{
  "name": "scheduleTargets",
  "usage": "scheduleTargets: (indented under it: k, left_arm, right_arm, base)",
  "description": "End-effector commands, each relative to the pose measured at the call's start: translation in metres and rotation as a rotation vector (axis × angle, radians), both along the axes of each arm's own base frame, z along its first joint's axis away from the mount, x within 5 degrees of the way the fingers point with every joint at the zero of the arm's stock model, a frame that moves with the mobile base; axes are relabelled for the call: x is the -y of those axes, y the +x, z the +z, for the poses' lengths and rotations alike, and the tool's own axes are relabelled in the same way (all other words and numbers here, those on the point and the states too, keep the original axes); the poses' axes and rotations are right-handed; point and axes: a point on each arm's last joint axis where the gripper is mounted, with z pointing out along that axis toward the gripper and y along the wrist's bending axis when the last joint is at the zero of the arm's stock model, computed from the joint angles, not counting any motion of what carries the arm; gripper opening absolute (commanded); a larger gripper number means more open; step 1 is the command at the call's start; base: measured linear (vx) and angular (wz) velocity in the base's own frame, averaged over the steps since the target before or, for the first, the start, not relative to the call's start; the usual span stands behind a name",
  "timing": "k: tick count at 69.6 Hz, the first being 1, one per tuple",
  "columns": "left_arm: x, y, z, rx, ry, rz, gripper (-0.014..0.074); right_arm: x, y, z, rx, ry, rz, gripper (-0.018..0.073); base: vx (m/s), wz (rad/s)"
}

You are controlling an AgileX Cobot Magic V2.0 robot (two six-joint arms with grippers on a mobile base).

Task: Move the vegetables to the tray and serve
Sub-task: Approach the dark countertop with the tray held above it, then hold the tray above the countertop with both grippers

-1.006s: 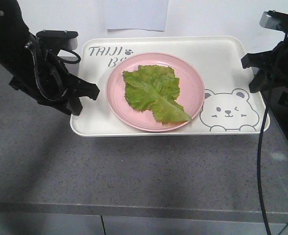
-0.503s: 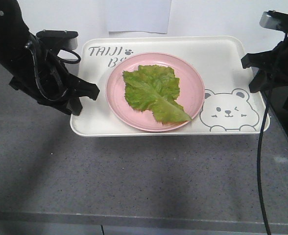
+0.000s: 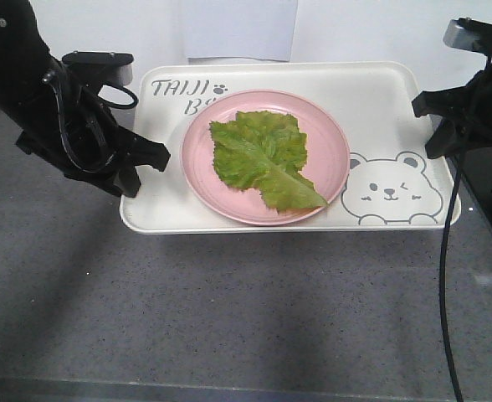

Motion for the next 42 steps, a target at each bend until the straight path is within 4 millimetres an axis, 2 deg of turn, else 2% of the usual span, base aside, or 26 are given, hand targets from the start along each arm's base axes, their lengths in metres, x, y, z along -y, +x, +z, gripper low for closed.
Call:
scheduleTargets:
  k: [1,42]
  left_arm:
    - [0.0077,-0.015,0.0284,0.075,-0.094,-0.05,-0.0006]
    - [0.0077,-0.015,0.0284,0.075,-0.094,-0.05,-0.0006]
  right_arm:
    - [-0.0088,-0.015,0.0297,0.074,0.063,0.032,-0.0006]
    - [-0.0088,-0.015,0.0297,0.074,0.063,0.032,-0.0006]
  base:
    - [0.04,0.01]
    - [0.04,0.01]
